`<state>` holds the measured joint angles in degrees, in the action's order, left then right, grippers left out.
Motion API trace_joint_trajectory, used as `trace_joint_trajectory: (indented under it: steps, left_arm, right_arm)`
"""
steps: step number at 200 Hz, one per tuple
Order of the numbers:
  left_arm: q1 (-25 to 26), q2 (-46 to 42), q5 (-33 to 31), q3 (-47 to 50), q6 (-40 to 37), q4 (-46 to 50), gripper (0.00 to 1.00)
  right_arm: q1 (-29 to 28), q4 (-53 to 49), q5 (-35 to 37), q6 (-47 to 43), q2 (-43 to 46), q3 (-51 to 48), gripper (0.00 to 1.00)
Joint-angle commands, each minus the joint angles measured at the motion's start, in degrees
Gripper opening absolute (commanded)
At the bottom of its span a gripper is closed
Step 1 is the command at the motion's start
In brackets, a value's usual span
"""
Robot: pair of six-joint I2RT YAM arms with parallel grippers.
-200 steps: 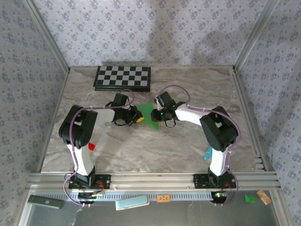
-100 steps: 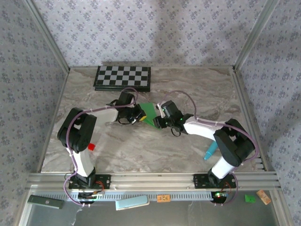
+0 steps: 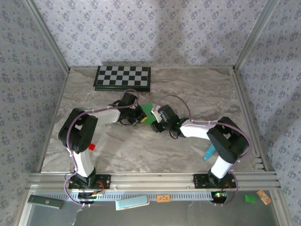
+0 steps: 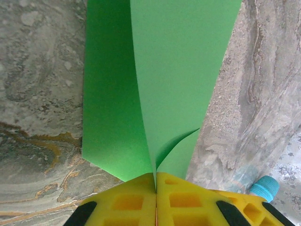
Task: Fold a paper plane with a square sheet of paper (pick it up from the middle)
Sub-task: Fourth fold the wing at the center of the table.
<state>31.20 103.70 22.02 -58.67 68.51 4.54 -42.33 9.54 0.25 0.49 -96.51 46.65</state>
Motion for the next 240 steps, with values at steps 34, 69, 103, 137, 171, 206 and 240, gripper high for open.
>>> trace_joint_trajectory:
  steps: [34, 69, 103, 137, 171, 206, 240]
  left_arm:
    - [0.26, -1.99, 0.41, -2.1, 1.15, 1.79, 0.08]
    - [0.26, -1.75, 0.97, -2.43, 1.15, 2.04, 0.08]
    - [0.22, -1.83, 1.23, -2.75, 1.05, 2.31, 0.08]
    - [0.24, -1.84, 1.37, -2.92, 1.03, 2.5, 0.09]
    - [0.18, -1.84, 1.31, -3.14, 0.79, 2.67, 0.11]
    - [-0.29, -2.3, 1.29, -3.27, 0.7, 2.9, 0.12]
    - [-2.78, -4.94, 0.45, -2.23, -0.01, 3.04, 0.23]
  right_arm:
    - [-0.31, 3.08, -0.25, -4.43, -3.21, 0.63, 0.48]
    - [-0.3, 3.82, -1.06, -5.72, -4.47, 0.72, 0.46]
    - [-0.31, 3.92, -1.2, -6.58, -5.03, 0.89, 0.43]
    - [-0.23, 3.67, -0.75, -7.52, -5.51, 1.2, 0.38]
    - [-0.22, 3.56, -0.77, -7.99, -5.7, 1.25, 0.31]
    - [-0.1, 3.33, -1.21, -8.36, -5.53, 1.22, 0.24]
    - [0.24, 3.34, -2.53, -8.4, -5.31, 1.11, 0.17]
